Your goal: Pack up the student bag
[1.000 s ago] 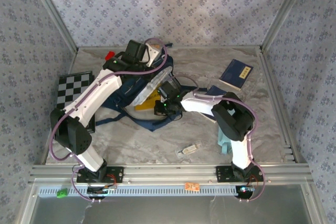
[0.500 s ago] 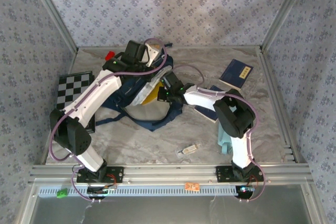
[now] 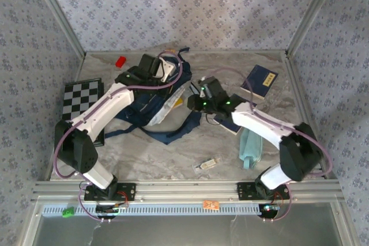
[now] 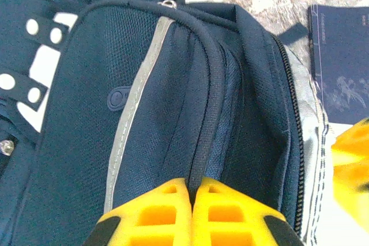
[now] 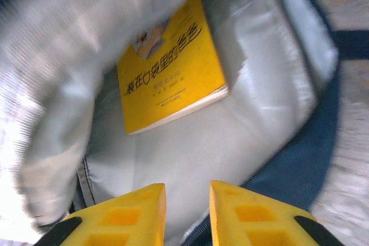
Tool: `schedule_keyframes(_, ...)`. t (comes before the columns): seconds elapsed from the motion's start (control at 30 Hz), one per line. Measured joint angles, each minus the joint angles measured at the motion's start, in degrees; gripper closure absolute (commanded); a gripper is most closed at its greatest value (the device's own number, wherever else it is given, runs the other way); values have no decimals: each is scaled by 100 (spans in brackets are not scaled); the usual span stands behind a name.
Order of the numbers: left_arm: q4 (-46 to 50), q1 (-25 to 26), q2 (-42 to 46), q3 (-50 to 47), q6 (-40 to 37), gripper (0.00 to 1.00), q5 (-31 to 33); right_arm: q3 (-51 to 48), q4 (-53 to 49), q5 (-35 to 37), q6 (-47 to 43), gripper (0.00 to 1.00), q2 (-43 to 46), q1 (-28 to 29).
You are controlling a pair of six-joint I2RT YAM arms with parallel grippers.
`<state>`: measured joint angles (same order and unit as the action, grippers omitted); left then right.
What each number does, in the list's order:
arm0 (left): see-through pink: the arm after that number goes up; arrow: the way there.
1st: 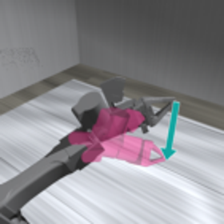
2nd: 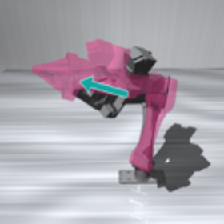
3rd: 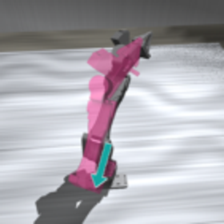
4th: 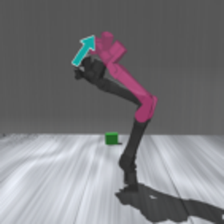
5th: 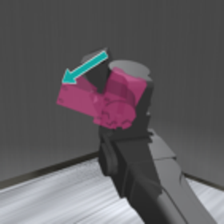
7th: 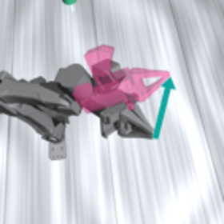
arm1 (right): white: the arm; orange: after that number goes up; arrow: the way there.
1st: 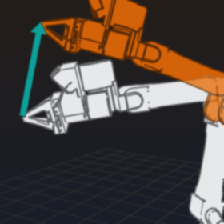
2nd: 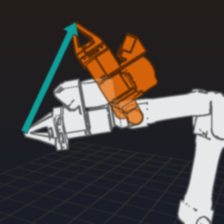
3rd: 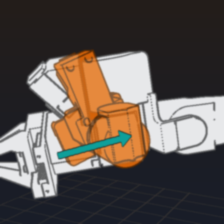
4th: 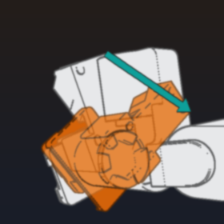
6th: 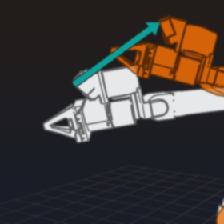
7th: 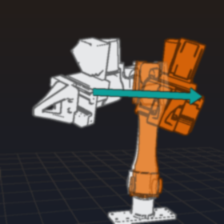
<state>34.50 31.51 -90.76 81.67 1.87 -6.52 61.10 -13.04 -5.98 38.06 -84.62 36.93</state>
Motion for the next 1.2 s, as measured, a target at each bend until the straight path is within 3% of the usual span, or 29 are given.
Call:
schedule_keyframes(0.27,-177,11,240,-876,157,99,-474,-197,-1082,-326,-264,60,734,-1078)
schedule_keyframes(0.43,-90,107,240,-909,417,66,-619,-339,-1633,-540,-367,52,981,-1757)
schedule_keyframes(0.57,-229,293,313,-909,1025,54,-741,-568,-1923,-629,-385,45,1261,-2299)
schedule_keyframes(0.83,-909,1110,-2,-540,2562,52,-737,-772,-2299,-758,-361,36,1274,-3353)
schedule_keyframes(1.2,-1453,1845,-2046,686,3742,53,-529,-1080,-2184,-625,-9,35,535,-3379)
